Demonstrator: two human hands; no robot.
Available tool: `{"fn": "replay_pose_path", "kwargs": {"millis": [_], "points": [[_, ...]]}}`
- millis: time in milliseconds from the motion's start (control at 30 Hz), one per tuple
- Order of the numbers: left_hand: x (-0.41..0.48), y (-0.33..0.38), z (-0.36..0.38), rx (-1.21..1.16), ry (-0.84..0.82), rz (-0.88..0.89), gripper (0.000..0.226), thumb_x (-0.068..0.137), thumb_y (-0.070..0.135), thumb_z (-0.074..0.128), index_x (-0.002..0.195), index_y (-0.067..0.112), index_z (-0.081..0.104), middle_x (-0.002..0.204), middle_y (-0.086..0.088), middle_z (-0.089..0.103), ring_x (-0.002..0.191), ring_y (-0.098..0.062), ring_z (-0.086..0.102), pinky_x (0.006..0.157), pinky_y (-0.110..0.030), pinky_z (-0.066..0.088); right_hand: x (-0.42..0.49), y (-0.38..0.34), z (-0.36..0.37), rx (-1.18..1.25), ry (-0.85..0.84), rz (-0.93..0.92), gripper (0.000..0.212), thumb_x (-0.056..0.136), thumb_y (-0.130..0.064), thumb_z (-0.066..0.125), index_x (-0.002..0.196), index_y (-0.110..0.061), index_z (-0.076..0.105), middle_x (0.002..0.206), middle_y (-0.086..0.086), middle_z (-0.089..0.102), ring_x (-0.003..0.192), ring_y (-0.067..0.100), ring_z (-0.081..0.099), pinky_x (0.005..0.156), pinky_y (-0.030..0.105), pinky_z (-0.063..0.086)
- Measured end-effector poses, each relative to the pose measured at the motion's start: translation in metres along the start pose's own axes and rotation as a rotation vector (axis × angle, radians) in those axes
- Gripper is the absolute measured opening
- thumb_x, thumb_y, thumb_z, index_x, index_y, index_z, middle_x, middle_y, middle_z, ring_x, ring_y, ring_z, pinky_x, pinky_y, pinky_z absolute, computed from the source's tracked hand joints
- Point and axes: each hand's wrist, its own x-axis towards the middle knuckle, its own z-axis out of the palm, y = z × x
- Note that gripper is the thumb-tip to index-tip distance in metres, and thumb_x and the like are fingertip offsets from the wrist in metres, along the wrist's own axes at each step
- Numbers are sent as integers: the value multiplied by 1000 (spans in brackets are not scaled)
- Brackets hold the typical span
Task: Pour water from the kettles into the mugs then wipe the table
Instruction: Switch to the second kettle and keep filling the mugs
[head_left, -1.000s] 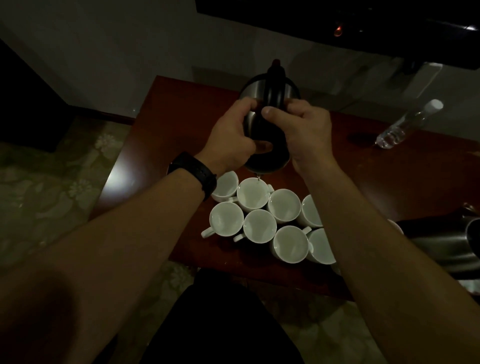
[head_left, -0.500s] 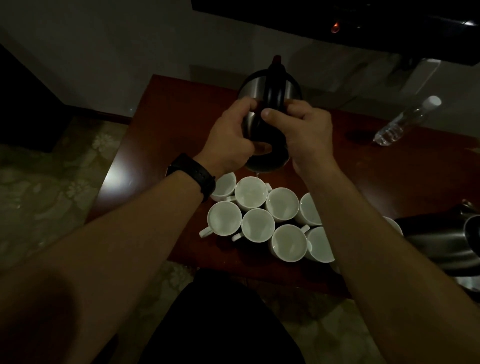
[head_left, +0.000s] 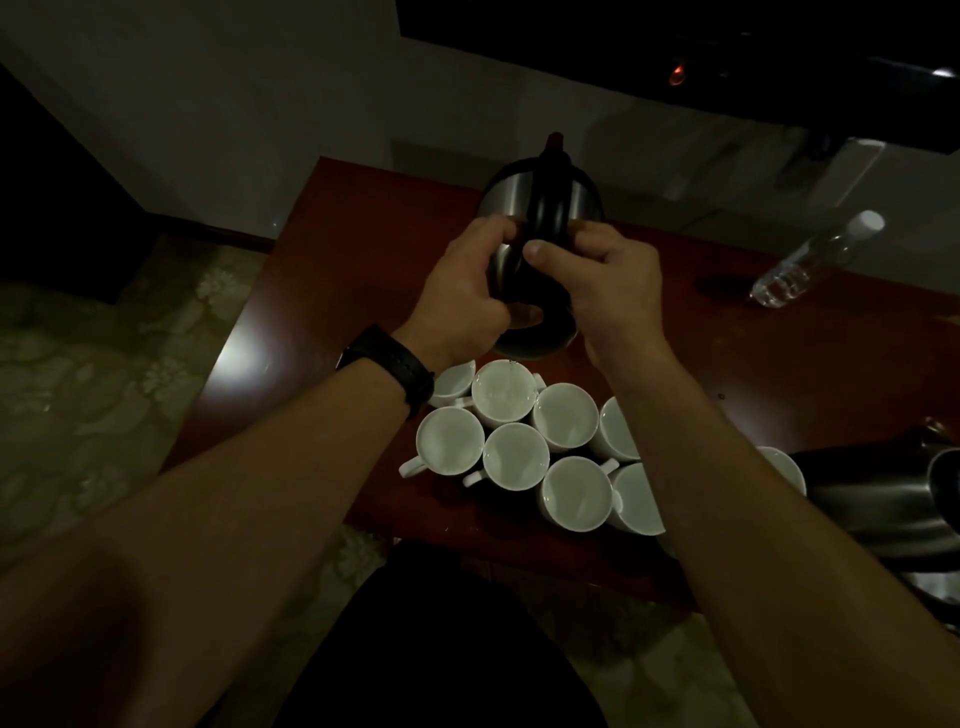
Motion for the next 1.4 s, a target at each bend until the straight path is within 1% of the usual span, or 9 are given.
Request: {"fn": "replay_pose_path", "kwargs": {"millis": [200,400,567,667,733,833,1067,1167,1400], "points": [[-4,-2,4,12,20,13,59,77,-7,79,120,22,50,138,-10,52,131,-29,52,104,-54,52,-4,0,-2,-9,-8,-5,15,61,-46,79,72,-36,79,105,-1,76,98,20,74,88,51,61],[-8,-1,6,20,43,34,60,76,-9,79,124,14,53,136,-10,52,129,-28,54,103,-52,53,-7,-2,-4,-14,-12,-10,18,61,-47,78,74,-34,79,109,-1,75,100,20,74,88,51,60],[-14,2,4,35,59,55,60,75,-9,79,116,24,50,135,-10,53,127,-28,55,102,-52,54,-11,-4,-3,-1,-24,-37,12,62,-45,80,71,-37,79,106,-1,76,96,19,75,87,50,61],[-17,3,3,26,55,70,60,75,-9,79,118,21,51,136,-12,52,128,-30,55,103,-54,52,-12,-5,-4,-4,-34,-47,10,63,-44,80,70,-37,79,109,0,75,99,21,74,88,51,61],[-19,4,4,25,51,66,59,73,-4,79,122,16,52,137,-14,53,129,-31,54,103,-55,52,-13,-6,-4,6,-39,-40,13,61,-45,80,70,-36,79,109,1,75,99,22,74,88,52,61],[-20,4,5,28,55,72,60,68,6,78,119,20,51,136,-15,54,129,-32,55,103,-55,52,-14,-6,-5,20,-36,-29,16,61,-44,82,71,-31,79,107,0,75,97,22,74,87,53,61],[-23,-1,6,54,94,81,66,74,-6,79,132,5,51,138,-15,53,130,-33,54,104,-56,51,-18,-9,-4,23,-33,-27,6,69,-30,82,74,-31,79,109,-3,75,98,19,74,88,51,61],[-24,-1,7,71,109,102,65,74,-9,80,132,4,52,139,-14,53,130,-32,54,104,-55,51,-20,-10,-3,22,-26,-31,6,70,-27,81,73,-31,78,110,-1,75,98,20,74,89,51,60],[-25,0,9,66,143,132,63,74,-9,80,130,6,55,138,-11,53,129,-30,54,106,-53,51,-21,-11,-4,12,-28,-26,15,71,-28,80,86,-25,79,112,4,75,101,22,74,91,50,60]]}}
